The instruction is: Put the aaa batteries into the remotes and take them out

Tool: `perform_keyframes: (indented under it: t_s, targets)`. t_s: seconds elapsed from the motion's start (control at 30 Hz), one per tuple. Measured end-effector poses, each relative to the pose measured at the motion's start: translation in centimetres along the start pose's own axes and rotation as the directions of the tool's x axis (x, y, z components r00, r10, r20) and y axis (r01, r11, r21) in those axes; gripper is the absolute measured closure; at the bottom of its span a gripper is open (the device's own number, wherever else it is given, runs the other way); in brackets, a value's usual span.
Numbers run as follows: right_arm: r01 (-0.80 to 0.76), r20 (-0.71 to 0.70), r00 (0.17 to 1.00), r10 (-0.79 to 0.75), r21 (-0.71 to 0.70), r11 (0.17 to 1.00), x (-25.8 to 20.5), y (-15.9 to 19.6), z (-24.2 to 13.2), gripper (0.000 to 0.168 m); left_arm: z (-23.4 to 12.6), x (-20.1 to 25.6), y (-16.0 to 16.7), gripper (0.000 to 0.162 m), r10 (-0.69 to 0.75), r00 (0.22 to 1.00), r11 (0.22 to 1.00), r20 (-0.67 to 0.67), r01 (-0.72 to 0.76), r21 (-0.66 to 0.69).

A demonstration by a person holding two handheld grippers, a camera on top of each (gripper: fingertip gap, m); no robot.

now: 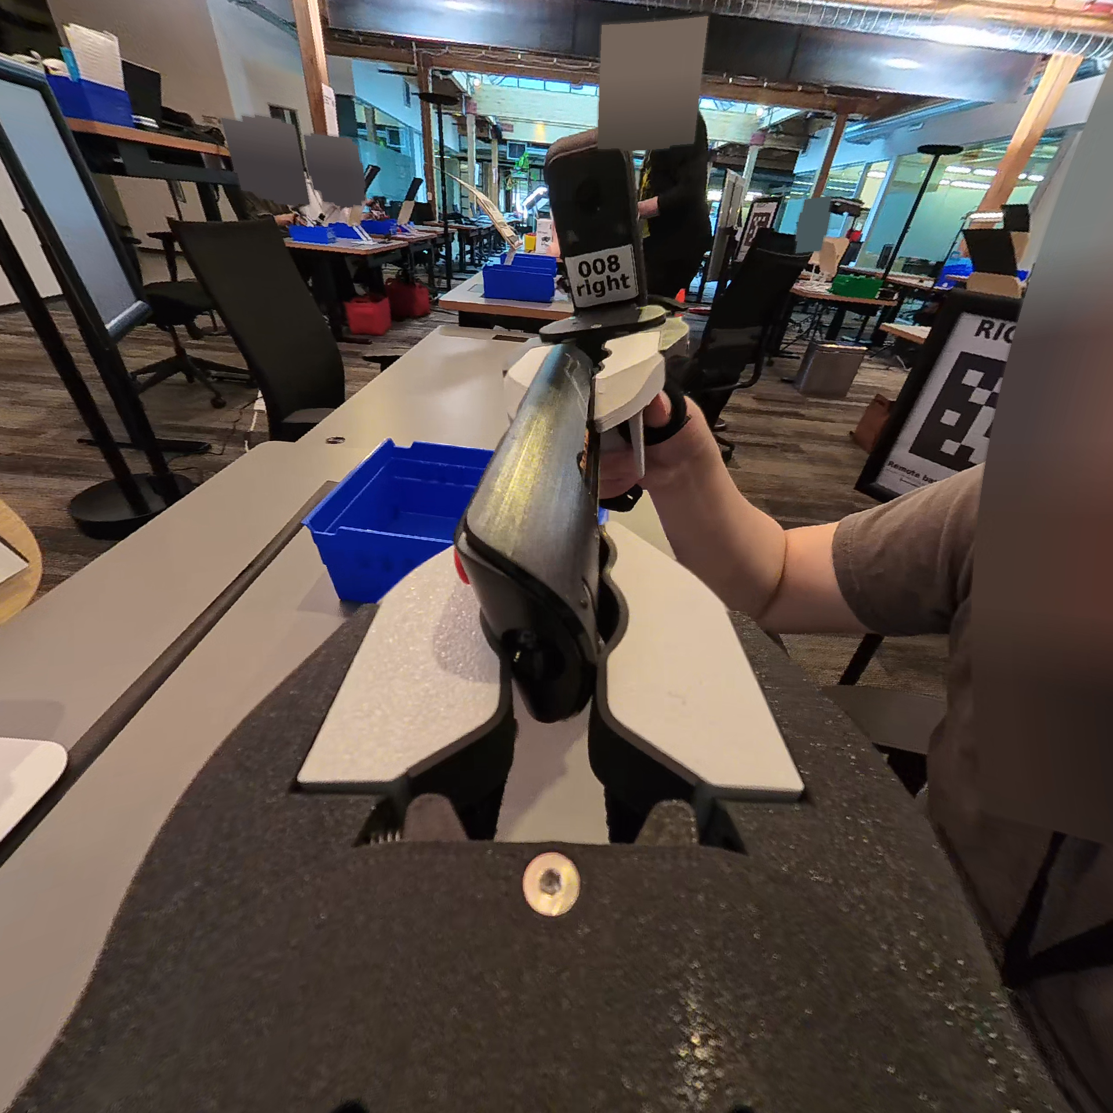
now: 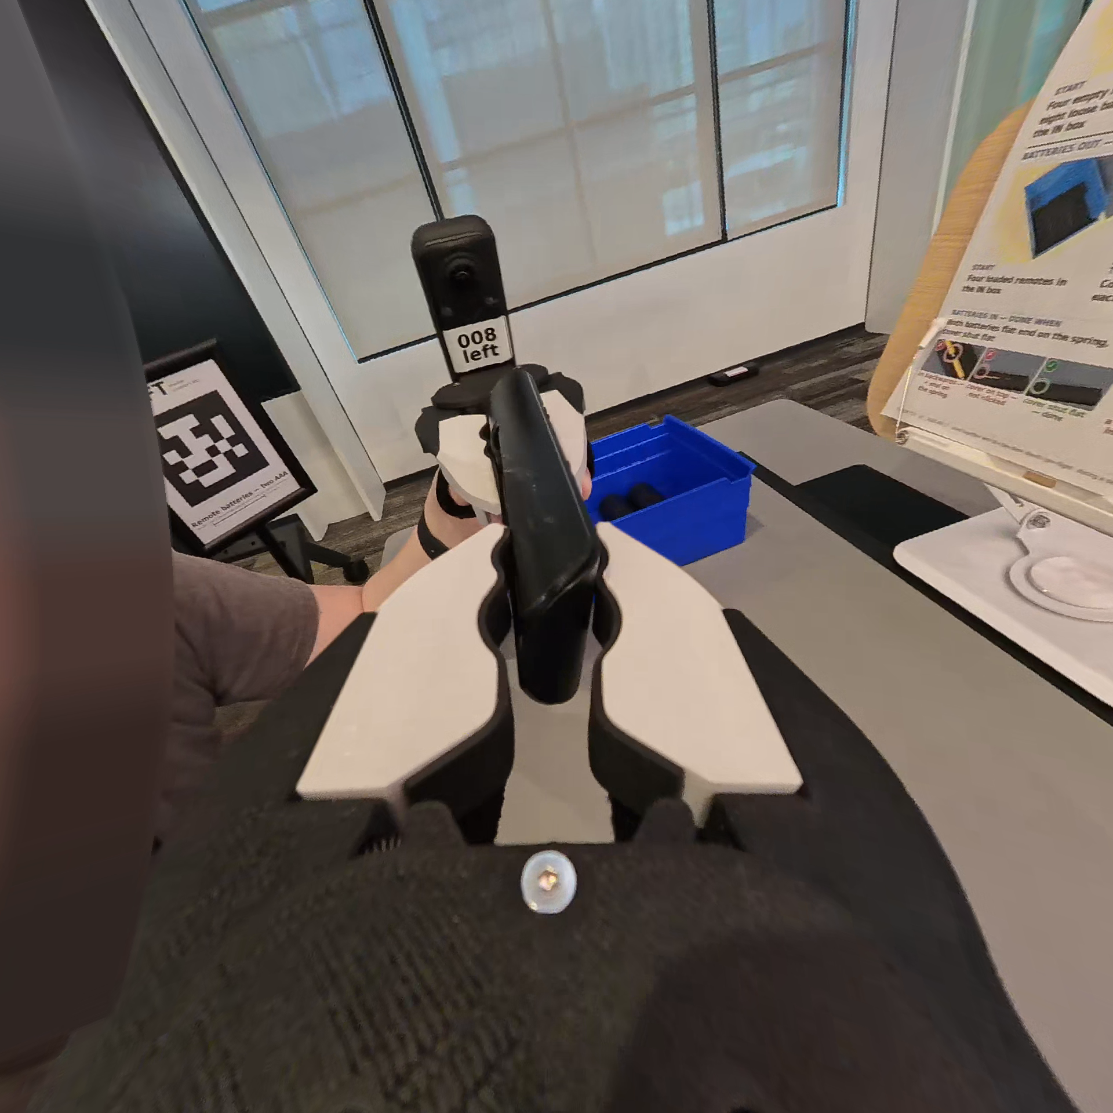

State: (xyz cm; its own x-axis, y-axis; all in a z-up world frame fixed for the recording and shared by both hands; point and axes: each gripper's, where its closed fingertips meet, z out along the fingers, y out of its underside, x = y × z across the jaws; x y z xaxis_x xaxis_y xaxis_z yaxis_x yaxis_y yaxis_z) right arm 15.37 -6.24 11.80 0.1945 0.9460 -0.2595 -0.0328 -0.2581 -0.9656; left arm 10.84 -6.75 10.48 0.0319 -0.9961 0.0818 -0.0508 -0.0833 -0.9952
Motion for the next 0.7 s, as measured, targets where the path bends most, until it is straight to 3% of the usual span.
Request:
perform_keyframes:
  t_s: [0.7]
  targets:
    - [-0.016,0.124,0.992,0.014,0.017,1.000,-0.9,-0.2,-0.2,0.147,0.0,0.6,0.2,0.138,0.019,1.000,0.998,0.018,-0.018,-0.055]
